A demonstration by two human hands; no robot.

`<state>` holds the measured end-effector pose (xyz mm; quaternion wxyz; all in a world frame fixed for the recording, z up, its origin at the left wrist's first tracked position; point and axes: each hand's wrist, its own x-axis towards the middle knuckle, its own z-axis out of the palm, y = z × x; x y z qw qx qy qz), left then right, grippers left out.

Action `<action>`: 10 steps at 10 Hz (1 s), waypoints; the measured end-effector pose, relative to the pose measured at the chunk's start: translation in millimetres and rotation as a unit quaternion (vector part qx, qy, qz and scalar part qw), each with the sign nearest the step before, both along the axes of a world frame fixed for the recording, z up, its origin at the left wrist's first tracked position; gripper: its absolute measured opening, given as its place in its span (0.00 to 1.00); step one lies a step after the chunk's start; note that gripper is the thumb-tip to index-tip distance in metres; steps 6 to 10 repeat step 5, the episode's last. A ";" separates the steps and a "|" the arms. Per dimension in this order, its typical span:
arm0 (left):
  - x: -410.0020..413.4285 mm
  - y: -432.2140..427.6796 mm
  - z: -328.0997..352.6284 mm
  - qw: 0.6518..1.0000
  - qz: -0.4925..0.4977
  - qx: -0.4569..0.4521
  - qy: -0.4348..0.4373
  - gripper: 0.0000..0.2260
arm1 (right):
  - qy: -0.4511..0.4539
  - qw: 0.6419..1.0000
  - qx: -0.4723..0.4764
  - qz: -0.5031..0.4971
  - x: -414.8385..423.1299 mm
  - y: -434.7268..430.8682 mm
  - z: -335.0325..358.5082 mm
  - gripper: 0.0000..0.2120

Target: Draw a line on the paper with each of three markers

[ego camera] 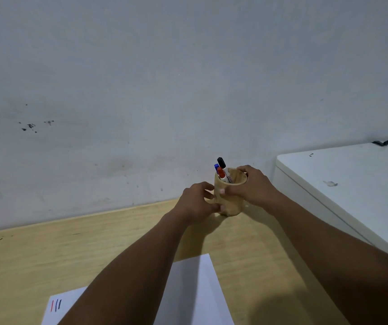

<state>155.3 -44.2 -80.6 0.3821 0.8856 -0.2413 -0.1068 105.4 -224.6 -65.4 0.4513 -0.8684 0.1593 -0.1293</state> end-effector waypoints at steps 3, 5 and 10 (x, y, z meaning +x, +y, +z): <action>4.9 -3.8 3.1 1.000 -0.014 0.009 0.014 0.35 | 0.023 1.000 -0.001 0.007 8.0 -1.2 -3.5 0.49; -9.2 20.9 25.2 0.999 -0.007 0.050 0.004 0.36 | 0.033 0.999 0.000 -0.012 -12.8 1.4 17.7 0.51; -9.2 20.9 25.2 0.999 -0.007 0.050 0.004 0.36 | 0.033 0.999 0.000 -0.012 -12.8 1.4 17.7 0.51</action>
